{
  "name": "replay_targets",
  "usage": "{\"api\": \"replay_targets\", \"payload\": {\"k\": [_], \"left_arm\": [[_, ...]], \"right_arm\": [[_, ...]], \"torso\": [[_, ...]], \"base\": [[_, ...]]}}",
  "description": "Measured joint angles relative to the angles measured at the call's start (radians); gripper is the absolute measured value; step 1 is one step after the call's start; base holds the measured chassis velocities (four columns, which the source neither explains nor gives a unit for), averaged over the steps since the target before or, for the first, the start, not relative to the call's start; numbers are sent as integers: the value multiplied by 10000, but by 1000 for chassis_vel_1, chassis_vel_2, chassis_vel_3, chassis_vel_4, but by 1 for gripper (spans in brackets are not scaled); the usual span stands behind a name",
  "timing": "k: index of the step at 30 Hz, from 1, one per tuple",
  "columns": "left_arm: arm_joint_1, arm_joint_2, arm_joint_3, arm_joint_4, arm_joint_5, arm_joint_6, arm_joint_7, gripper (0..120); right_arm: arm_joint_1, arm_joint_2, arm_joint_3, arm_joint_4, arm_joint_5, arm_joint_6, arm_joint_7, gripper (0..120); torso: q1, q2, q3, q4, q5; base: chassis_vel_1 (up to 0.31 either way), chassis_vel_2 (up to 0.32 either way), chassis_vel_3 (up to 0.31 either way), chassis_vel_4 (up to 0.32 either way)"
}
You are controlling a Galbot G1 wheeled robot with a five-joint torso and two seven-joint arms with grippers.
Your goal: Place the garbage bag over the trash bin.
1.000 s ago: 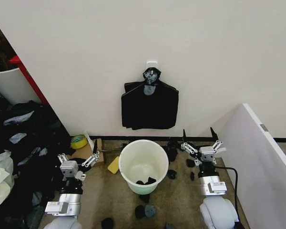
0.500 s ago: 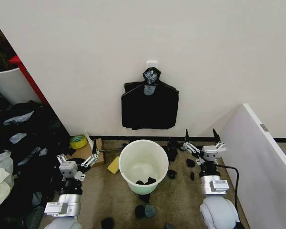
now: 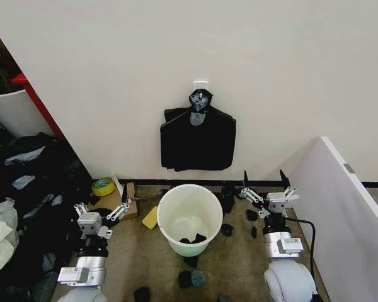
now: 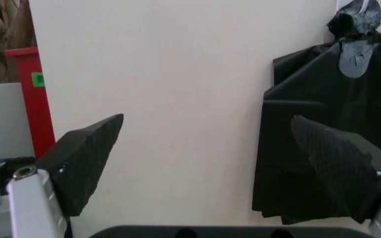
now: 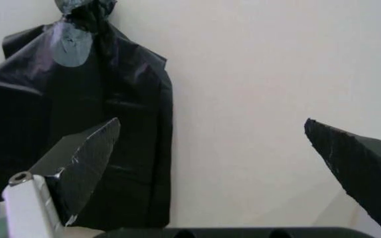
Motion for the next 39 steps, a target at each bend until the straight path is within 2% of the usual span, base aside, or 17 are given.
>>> {"api": "replay_targets", "payload": {"k": [13,17,26,28,31,33,34,39], "left_arm": [[140,-70,-130,-115,1,-54,-4,100],[338,-49,-49,-362,-572,-61,64,100],[464,-151,-160,-506,-568,-229,95,100],[472,-151,-159,-531,-566,-239,94,100],[467,-142,-162,-534,-549,-239,93,100],[468,-141,-163,-534,-545,-239,92,100],[470,-123,-163,-505,-512,-239,89,100],[448,-103,-163,-331,-421,-226,72,100]], "right_arm": [[251,-177,-93,-233,239,11,-411,100],[420,-231,-95,-278,400,52,-628,100],[646,-267,-164,-238,711,-203,-1289,100],[814,-265,-278,-178,1154,-436,-1368,100],[1342,-283,-647,-251,2553,-948,-1310,100],[1434,-288,-709,-273,2766,-1004,-1300,100],[1815,-305,-1000,-375,3733,-1201,-1286,100],[2890,-282,-1586,-1010,6217,-1319,-1638,100]], "torso": [[0,0,0,0,1],[0,0,0,0,1],[0,0,1,-1,0],[0,0,0,-1,0],[0,0,0,0,0],[0,0,0,0,0],[0,0,0,1,1],[0,0,1,-1,-1]], "base": [[0,0,0,0],[0,0,0,0],[0,0,0,0],[0,0,0,0],[0,0,0,0],[0,0,0,0],[0,0,0,0],[0,0,0,0]]}}
